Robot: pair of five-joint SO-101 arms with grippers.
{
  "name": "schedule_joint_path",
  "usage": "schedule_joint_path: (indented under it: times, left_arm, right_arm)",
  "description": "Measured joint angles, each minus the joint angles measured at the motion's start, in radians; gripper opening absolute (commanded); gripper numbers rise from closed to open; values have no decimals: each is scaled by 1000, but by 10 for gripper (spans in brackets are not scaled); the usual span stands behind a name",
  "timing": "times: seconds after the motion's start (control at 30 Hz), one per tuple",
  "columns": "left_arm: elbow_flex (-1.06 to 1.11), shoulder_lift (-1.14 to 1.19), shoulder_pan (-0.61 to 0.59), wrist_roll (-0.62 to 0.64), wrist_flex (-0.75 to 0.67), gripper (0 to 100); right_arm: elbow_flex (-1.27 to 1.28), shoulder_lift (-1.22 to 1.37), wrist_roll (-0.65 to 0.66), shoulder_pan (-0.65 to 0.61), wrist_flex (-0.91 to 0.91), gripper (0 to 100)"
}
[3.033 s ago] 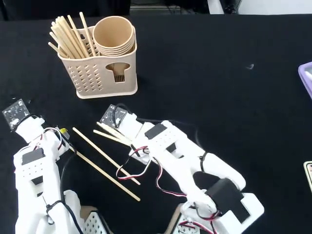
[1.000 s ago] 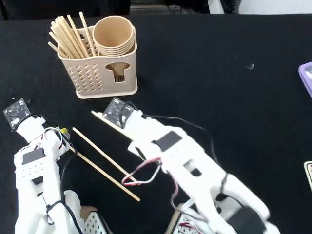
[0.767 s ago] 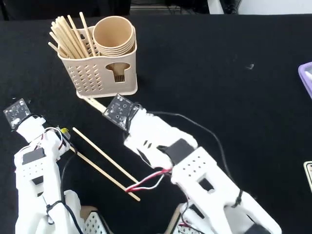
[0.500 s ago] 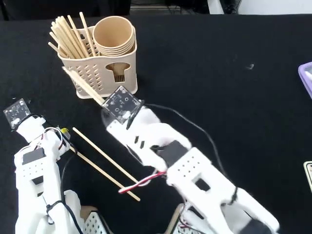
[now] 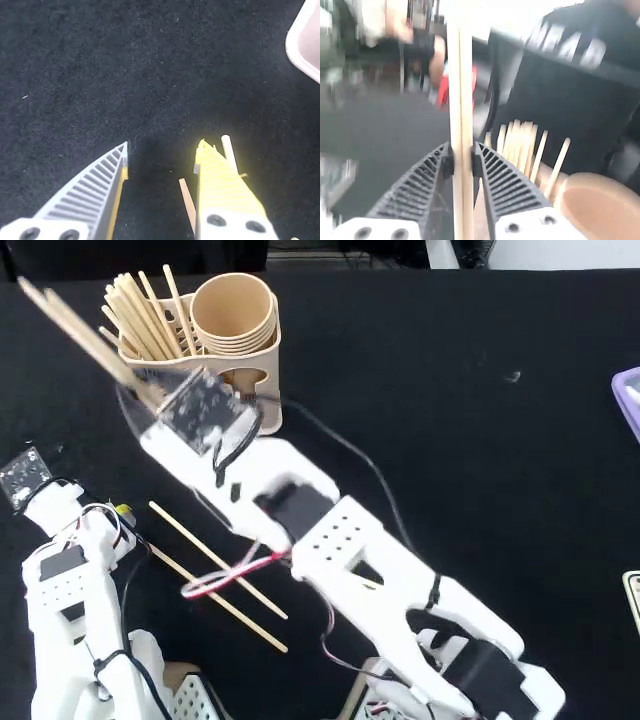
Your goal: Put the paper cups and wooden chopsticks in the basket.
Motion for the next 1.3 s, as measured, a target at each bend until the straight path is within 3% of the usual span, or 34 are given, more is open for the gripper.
schedule_joint_path:
  times: [0.4, 0.57, 0.73, 0.93, 1.1, 1.3]
  left_arm:
    - [0, 0, -6, 0, 0, 213]
    - [0, 0, -6, 0, 0, 213]
    - [0, 0, -6, 0, 0, 213]
    - [0, 0, -6, 0, 0, 213]
    - [0, 0, -6, 0, 0, 213]
    - [0, 0, -6, 0, 0, 213]
  right_arm:
    - [-692, 535, -12, 150, -5, 11]
    - [-896, 741, -11, 158, -5, 11]
    - [-934, 827, -12, 158, 17, 11]
    - [-934, 829, -11, 158, 206, 19]
    - [-934, 829, -11, 158, 301, 151]
    - [-988, 827, -12, 149, 393, 98]
